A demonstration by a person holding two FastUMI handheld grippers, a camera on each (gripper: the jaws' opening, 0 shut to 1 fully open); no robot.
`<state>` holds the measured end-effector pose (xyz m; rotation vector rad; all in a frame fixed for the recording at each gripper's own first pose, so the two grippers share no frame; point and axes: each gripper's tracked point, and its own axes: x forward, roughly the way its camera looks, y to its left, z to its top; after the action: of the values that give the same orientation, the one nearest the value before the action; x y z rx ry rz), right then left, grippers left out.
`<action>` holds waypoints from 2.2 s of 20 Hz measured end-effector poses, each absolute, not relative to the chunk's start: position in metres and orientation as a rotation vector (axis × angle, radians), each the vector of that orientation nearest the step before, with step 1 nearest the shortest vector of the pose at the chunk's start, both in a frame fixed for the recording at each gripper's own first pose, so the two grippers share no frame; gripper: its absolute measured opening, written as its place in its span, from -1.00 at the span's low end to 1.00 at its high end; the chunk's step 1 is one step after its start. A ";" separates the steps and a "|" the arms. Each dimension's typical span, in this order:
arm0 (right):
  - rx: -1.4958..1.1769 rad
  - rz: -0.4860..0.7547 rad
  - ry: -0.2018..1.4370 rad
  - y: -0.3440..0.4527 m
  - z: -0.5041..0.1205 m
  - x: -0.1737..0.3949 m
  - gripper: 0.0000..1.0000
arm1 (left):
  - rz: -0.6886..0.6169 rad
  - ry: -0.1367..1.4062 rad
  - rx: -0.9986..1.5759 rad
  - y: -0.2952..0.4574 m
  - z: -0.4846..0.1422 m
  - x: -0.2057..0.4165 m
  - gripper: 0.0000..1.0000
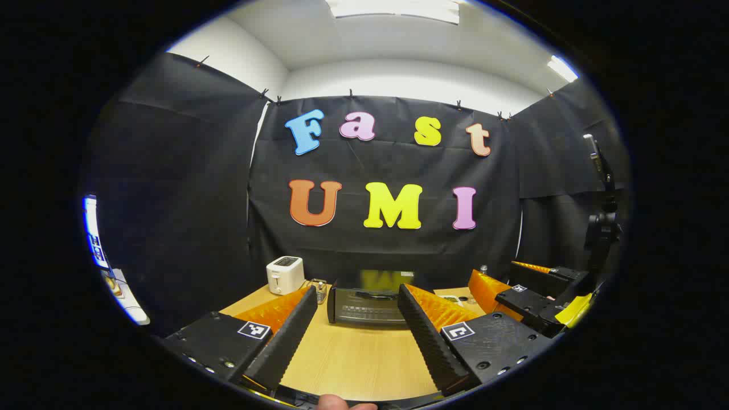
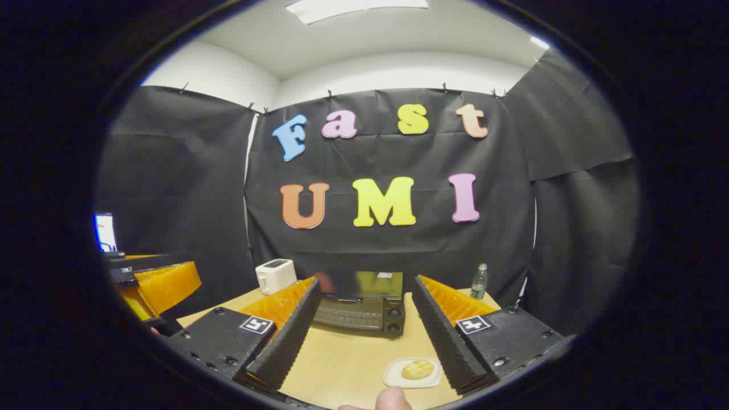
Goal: Open the electric oven with the left hand, put the food in, and close the electric oven.
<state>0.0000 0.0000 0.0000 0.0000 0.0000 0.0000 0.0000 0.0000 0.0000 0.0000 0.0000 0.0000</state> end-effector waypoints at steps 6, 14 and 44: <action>-0.009 0.007 0.006 0.016 -0.001 -0.005 1.00 | 0.034 -0.006 -0.012 0.021 0.001 -0.009 0.87; -0.007 0.012 0.024 0.037 -0.007 -0.021 1.00 | 0.029 -0.007 0.000 0.034 -0.005 -0.016 0.87; 0.021 -0.091 0.111 -0.025 -0.024 0.063 1.00 | 0.015 0.101 0.015 0.022 -0.019 0.076 0.87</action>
<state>0.0630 -0.0250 -0.0243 0.0207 0.1109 -0.0908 0.0764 0.0220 -0.0194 0.0155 0.1006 0.0149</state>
